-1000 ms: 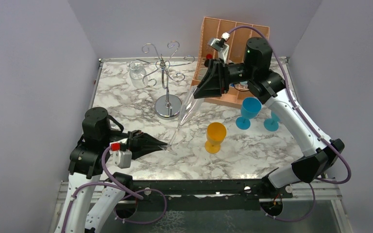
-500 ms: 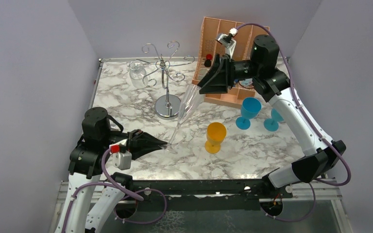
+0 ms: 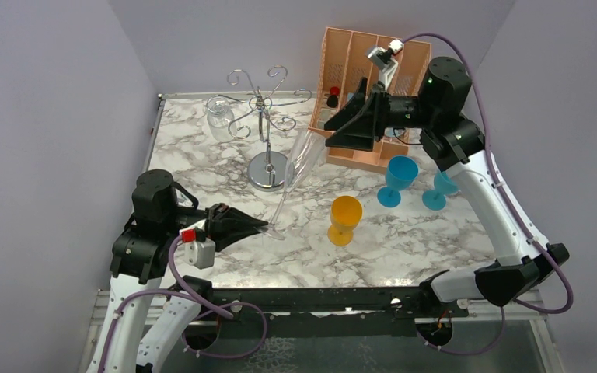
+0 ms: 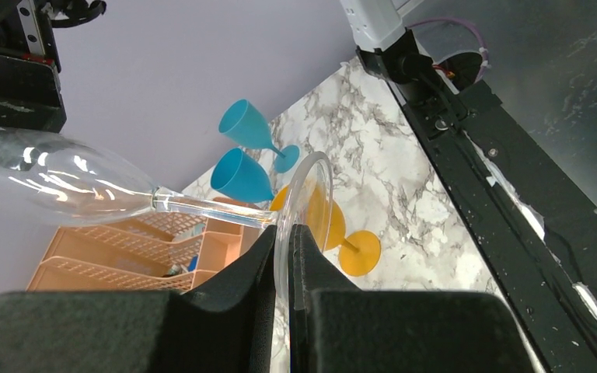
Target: Place the wine glass upside down on the wine glass rack
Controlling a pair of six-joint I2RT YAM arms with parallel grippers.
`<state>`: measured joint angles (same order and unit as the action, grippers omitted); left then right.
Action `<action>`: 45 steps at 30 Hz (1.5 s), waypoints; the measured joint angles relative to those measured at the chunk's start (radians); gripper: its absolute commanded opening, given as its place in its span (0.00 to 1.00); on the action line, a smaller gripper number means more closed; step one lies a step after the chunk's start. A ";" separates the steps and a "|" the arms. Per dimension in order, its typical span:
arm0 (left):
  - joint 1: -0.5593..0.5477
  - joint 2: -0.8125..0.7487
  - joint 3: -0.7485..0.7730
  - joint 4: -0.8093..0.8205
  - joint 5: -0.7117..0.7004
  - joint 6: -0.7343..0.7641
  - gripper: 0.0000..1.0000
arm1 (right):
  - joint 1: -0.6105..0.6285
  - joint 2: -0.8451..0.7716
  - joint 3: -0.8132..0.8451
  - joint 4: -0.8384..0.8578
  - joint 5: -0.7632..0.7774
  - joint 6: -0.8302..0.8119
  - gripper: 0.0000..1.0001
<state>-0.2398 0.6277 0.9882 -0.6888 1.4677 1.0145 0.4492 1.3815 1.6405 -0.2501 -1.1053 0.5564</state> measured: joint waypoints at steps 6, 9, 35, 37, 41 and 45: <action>0.000 0.011 0.027 0.002 -0.038 0.000 0.00 | -0.005 -0.020 0.011 -0.057 0.116 -0.008 1.00; 0.000 0.012 0.049 0.014 -0.072 -0.002 0.00 | -0.006 -0.061 0.008 -0.095 0.207 -0.013 1.00; 0.000 0.158 0.016 0.787 -0.895 -0.591 0.00 | -0.006 -0.466 -0.282 -0.198 0.472 -0.068 1.00; 0.000 0.200 0.050 0.791 -0.949 -0.632 0.00 | -0.006 -0.478 -0.282 -0.205 0.472 -0.070 1.00; 0.000 0.278 0.132 0.784 -1.045 -0.698 0.00 | -0.006 -0.499 -0.282 -0.209 0.471 -0.075 1.00; 0.000 0.331 0.198 0.774 -1.148 -0.765 0.00 | -0.006 -0.507 -0.282 -0.215 0.471 -0.080 1.00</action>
<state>-0.2398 0.9588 1.1862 0.0853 0.3195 0.2493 0.4431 0.8742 1.3586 -0.4652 -0.6342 0.4763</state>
